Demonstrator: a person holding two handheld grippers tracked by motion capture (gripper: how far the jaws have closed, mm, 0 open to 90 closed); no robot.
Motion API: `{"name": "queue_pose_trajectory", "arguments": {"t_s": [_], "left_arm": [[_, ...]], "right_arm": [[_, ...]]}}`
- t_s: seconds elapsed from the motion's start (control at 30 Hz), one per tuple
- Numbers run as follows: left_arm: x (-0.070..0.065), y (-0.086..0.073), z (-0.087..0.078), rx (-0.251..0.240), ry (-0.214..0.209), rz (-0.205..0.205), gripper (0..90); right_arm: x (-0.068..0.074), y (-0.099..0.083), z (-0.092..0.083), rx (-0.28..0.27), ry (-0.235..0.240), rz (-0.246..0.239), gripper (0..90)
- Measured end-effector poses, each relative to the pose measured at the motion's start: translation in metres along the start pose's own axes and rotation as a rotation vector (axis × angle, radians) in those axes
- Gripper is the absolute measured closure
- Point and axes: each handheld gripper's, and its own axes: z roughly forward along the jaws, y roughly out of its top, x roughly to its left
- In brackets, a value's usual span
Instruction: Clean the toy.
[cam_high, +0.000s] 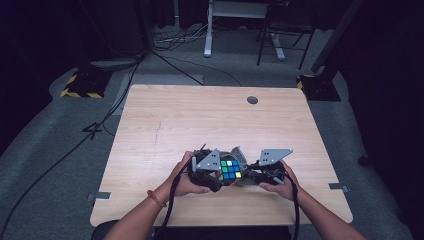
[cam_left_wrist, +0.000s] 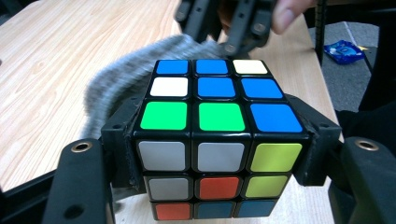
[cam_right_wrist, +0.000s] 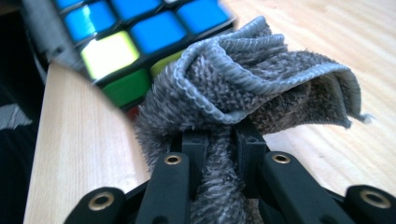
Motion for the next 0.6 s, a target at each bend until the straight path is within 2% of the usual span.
{"name": "queue_pose_trajectory", "arguments": {"t_s": [0.13, 0.23, 0.3, 0.37, 0.47, 0.5, 0.6], "left_arm": [[0.006, -0.003, -0.002, 0.001, 0.02, -0.017, 33.2], [0.01, -0.007, -0.001, 0.004, 0.027, -0.023, 33.2], [0.012, -0.009, 0.0, 0.004, 0.032, -0.028, 33.2], [0.014, -0.011, 0.001, 0.021, 0.041, -0.031, 33.2], [0.017, -0.017, 0.005, 0.045, 0.043, -0.039, 33.2], [0.018, -0.018, 0.006, 0.048, 0.04, -0.043, 33.2], [0.019, -0.023, 0.01, 0.072, 0.036, -0.04, 33.2]], "right_arm": [[0.003, -0.001, 0.002, 0.031, 0.037, -0.017, 78.0], [0.004, 0.0, 0.0, 0.027, 0.054, -0.03, 77.7], [0.0, -0.001, -0.005, -0.008, 0.08, -0.022, 77.7], [-0.006, -0.002, -0.011, -0.054, 0.097, 0.006, 77.6], [-0.011, -0.001, -0.021, -0.094, 0.074, 0.019, 77.5], [-0.012, 0.0, -0.023, -0.092, 0.045, 0.012, 77.3], [-0.017, -0.002, -0.027, -0.046, -0.092, -0.008, 77.0]]}}
